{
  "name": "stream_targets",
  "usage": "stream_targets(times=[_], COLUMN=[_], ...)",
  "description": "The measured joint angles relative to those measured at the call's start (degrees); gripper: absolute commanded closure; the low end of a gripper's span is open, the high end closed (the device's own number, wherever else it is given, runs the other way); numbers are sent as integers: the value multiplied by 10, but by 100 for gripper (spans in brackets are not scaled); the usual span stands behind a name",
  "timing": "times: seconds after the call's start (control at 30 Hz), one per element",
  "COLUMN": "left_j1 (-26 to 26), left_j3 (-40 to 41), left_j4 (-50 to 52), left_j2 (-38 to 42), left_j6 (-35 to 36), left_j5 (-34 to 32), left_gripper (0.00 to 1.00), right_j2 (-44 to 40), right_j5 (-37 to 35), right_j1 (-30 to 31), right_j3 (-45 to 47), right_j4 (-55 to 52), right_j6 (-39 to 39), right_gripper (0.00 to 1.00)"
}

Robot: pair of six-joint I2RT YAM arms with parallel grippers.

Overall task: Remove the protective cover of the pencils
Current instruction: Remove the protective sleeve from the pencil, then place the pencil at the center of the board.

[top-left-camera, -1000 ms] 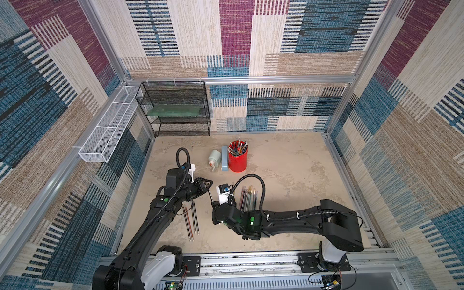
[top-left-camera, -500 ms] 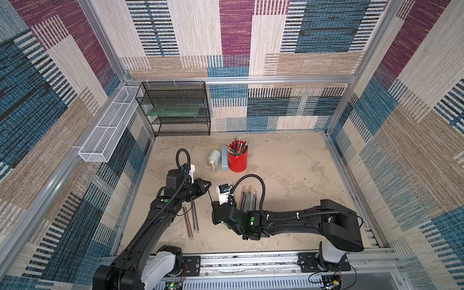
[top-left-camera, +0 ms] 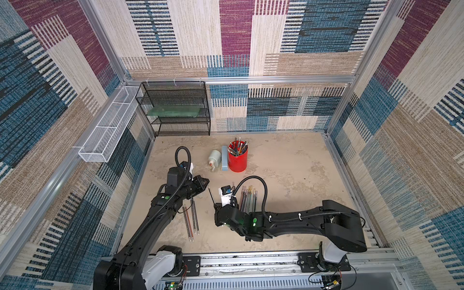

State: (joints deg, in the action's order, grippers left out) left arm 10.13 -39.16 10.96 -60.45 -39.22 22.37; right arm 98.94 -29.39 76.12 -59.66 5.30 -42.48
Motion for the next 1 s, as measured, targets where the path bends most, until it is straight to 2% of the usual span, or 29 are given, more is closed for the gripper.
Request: stream_targets(times=[0.23,0.53,0.77,1.0], left_j1=[-1,-1,-1,1], left_j3=[-45,-84,-118,-137], left_j4=[-3,-4,-5,-5], left_j2=[-76,-198,-286,-331], left_j6=[1,16,21,23], left_j5=[-34,-70,-72,-73], left_gripper=[90,94,96,97], right_j2=[1,90,143,162], right_j5=[-2,27,65,85], right_j1=[0,-20,-47,-53], right_j3=[13,-35,-49,-52], right_j4=[-1,-28,-36,-41], right_j6=[-29,-75,-100,-115], right_gripper=[100,100,100,100])
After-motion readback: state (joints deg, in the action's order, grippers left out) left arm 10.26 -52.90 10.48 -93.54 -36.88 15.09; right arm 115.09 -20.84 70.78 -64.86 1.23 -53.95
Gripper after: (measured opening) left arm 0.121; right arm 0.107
